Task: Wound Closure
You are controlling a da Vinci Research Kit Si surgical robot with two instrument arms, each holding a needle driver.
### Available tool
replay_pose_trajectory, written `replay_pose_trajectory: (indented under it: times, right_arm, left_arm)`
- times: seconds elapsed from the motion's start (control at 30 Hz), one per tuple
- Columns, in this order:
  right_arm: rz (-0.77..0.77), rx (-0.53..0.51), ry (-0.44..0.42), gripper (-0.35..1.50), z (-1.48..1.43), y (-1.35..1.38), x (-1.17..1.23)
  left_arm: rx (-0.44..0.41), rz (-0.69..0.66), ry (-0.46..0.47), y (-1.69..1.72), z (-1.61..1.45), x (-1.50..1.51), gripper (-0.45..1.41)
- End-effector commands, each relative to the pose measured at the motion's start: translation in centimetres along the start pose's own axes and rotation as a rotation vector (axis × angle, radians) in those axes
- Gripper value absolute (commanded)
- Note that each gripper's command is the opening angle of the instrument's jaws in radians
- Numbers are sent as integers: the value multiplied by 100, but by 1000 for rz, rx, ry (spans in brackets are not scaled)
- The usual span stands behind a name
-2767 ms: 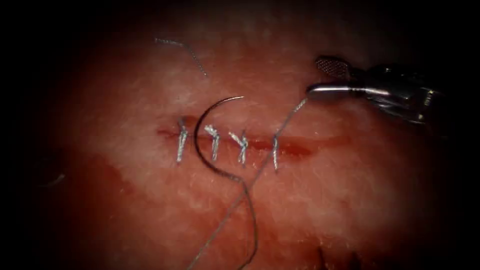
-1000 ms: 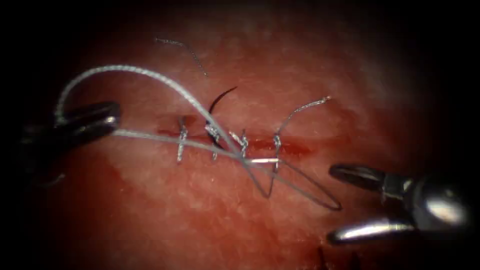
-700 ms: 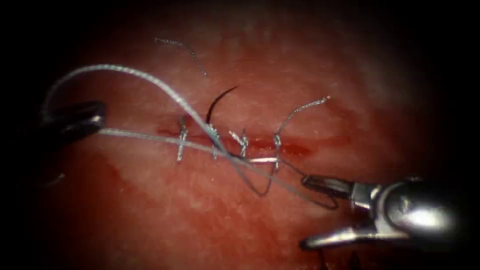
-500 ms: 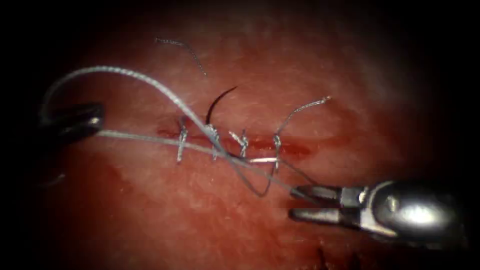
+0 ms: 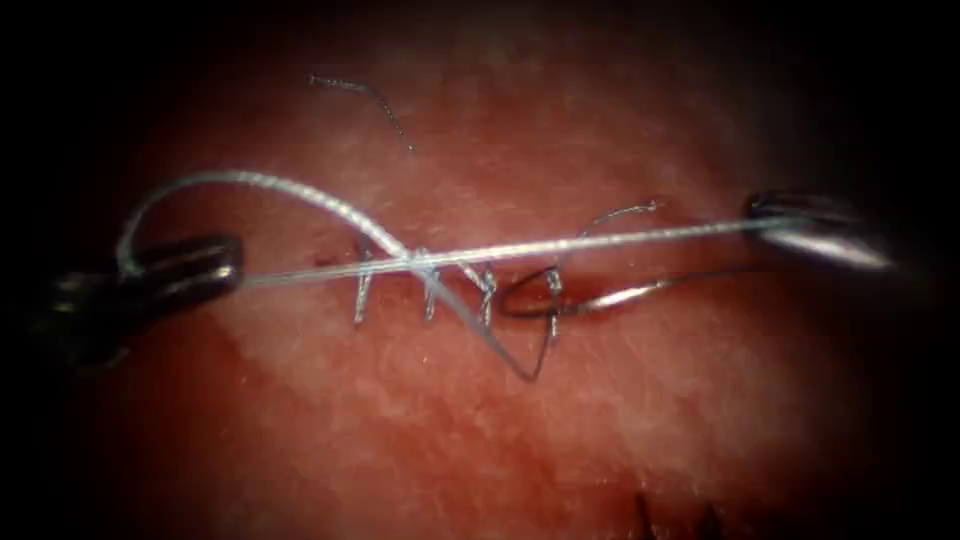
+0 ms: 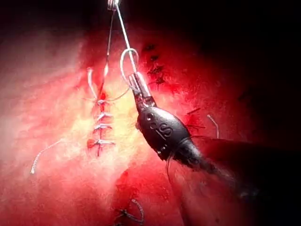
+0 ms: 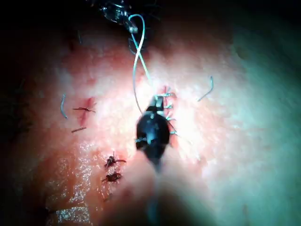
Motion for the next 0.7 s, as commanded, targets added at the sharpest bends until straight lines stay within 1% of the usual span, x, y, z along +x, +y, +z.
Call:
replay_pose_trajectory:
  times: [0.03, 0.07, 0.2, 0.27, 0.33, 0.4, 0.43, 0.47, 0.5, 0.53, 0.6, 0.7]
  right_arm:
    - [-18, 2, 13, -35, -6, -12, 19]
    - [-34, -1, 18, -35, -13, -15, 30]
    - [-89, -1, 7, -35, -33, -26, 56]
    - [-89, 3, 1, -35, -41, -33, 63]
    - [-102, 44, -49, -35, -46, -45, 67]
    - [-126, 85, -108, -35, -49, -60, 66]
    - [-111, 101, -133, -35, -49, -68, 64]
    - [-90, 114, -154, -28, -49, -76, 62]
    - [-84, 124, -171, 17, -49, -86, 57]
    - [-78, 120, -171, 42, -48, -92, 53]
    - [-63, 109, -165, 86, -45, -102, 44]
    - [33, 96, -130, 125, -41, -99, 33]
  left_arm:
    - [-7, 1, -4, 6, -1, -12, -45]
    - [-17, 13, -3, 7, 0, -13, -45]
    - [-49, 40, -1, 8, 7, -15, -45]
    - [-58, 51, 1, 7, 11, -16, -45]
    - [-64, 62, 2, 6, 15, -17, -45]
    - [-80, 84, 6, 4, 19, -18, -45]
    - [-90, 95, 5, 3, 20, -19, -45]
    - [-97, 105, 6, 3, 21, -19, -45]
    - [-103, 121, 5, 2, 23, -19, -45]
    - [-107, 132, 3, 2, 23, -20, -45]
    - [-129, 158, -1, 2, 24, -20, -45]
    - [-150, 205, -13, -1, 26, -19, -45]
